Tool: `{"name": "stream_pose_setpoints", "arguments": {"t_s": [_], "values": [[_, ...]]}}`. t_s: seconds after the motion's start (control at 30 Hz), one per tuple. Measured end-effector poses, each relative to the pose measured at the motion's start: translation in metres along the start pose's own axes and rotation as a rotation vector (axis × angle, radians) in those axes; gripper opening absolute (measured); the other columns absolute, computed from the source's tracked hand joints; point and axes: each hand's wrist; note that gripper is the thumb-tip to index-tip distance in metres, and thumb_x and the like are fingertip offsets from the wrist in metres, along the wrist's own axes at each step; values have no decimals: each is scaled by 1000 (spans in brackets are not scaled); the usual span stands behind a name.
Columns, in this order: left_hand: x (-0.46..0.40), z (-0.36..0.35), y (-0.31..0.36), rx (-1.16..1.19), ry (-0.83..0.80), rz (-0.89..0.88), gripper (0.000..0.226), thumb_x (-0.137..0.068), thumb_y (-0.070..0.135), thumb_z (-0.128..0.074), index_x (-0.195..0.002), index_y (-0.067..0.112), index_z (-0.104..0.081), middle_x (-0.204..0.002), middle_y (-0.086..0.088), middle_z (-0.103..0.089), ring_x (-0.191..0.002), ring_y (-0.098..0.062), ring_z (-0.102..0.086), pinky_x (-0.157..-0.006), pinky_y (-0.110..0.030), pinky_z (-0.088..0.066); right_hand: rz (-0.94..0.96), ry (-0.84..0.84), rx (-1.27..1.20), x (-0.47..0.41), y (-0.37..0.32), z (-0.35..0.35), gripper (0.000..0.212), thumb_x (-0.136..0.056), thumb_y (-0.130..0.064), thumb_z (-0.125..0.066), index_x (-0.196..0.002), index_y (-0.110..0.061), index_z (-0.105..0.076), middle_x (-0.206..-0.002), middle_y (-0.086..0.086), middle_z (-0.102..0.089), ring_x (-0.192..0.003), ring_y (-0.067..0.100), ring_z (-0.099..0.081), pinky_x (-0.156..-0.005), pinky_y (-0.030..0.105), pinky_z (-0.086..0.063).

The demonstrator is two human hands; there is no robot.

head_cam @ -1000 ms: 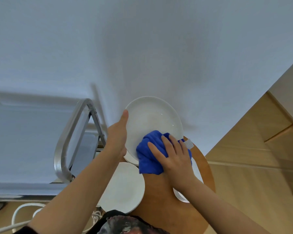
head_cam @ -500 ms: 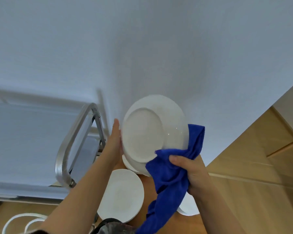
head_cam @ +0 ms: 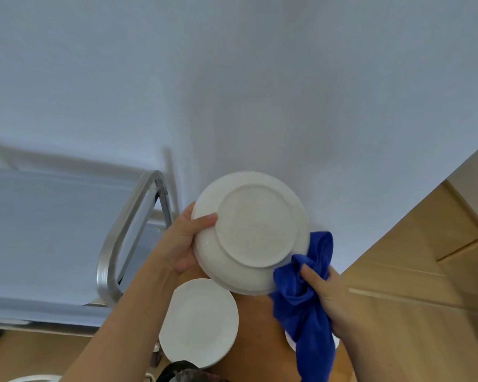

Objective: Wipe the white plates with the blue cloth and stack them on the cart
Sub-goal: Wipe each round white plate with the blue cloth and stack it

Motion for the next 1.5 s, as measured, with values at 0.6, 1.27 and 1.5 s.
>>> {"name": "stream_pose_setpoints", "arguments": {"t_s": [0.6, 1.27, 1.5], "values": [[20, -49, 15, -789, -202, -340, 19, -92, 5, -54, -103, 20, -58, -95, 3, -68, -83, -3, -66, -70, -18, -52, 731, -4, 879, -8, -61, -101, 62, -75, -67, -37, -131, -53, -15, -153, -3, -22, -140, 18, -18, -114, 45, -22], [27, -42, 32, -531, -191, -274, 55, -46, 21, -79, -99, 23, -64, -91, 2, -73, -83, -18, -70, -64, -32, -59, 364, -70, 236, -65, -63, -20, 62, -61, -52, -73, -115, -24, -58, -107, -4, -69, -99, 12, -66, -75, 23, -53], [14, -48, 34, -274, -76, -314, 63, -44, 10, -78, -105, 12, -61, -90, -2, -73, -79, -19, -70, -59, -30, -56, 159, 7, -60, -49, -22, -20, 76, -55, -50, -77, -121, -17, -57, -105, 3, -71, -99, 20, -68, -75, 31, -55]]}}
Point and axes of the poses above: each hand's wrist, its own x-axis away from the middle knuckle, its own z-axis out of the back of the hand, y = z × x
